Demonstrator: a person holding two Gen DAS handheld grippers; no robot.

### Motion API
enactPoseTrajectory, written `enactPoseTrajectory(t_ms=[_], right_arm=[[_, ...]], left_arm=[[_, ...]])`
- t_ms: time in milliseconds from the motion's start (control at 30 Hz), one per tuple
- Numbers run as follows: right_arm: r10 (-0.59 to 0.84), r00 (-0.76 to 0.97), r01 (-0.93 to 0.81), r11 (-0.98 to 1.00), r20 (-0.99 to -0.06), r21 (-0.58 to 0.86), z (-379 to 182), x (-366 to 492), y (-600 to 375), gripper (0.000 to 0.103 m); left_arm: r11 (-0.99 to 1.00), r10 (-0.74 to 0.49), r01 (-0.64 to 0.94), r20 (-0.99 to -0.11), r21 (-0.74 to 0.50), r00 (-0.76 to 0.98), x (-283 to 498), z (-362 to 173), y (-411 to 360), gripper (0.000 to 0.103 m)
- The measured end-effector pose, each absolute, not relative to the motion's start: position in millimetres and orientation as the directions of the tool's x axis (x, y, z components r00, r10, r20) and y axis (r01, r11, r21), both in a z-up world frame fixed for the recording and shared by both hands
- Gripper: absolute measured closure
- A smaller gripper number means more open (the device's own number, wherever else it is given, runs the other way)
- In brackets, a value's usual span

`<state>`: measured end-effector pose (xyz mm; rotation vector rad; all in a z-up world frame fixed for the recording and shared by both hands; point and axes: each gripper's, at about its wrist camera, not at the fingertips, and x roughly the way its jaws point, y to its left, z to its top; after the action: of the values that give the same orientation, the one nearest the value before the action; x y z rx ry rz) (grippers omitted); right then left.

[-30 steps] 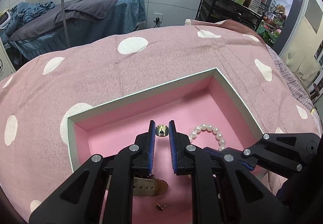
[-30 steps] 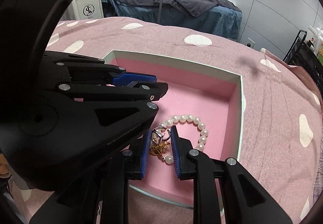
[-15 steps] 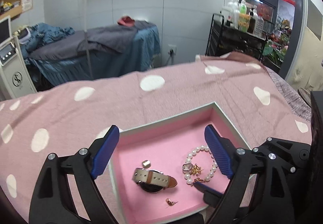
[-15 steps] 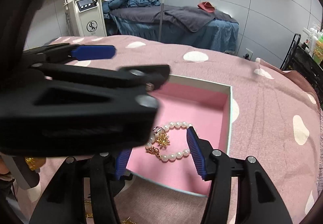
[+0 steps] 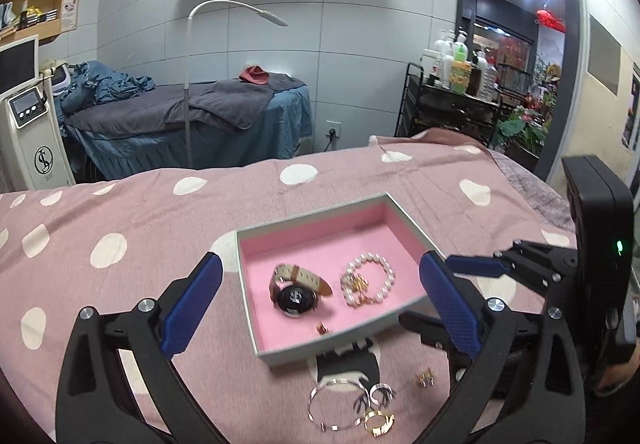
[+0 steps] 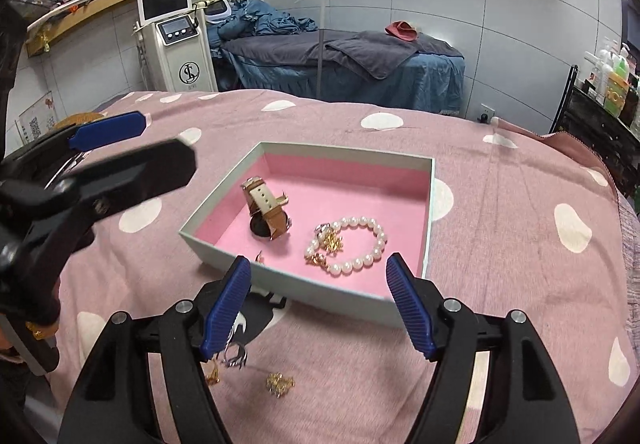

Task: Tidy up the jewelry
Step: 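Withdraw both open tools from the box toward the remaining jewelry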

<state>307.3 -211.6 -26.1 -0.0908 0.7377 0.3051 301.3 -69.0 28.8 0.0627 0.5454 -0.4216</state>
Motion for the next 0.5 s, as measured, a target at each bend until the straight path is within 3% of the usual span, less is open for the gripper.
enactPoseTrajectory(t_ms=[500], right_arm=[[0.23,0.633,-0.321,0.947,-0.74,0.019,-58.6,270.9,-218.7,0.034]], left_arm=[[0.907,-0.321,0.42,-0.617,0.017,0.718,250.5,-31.0,-59.0,0.006]])
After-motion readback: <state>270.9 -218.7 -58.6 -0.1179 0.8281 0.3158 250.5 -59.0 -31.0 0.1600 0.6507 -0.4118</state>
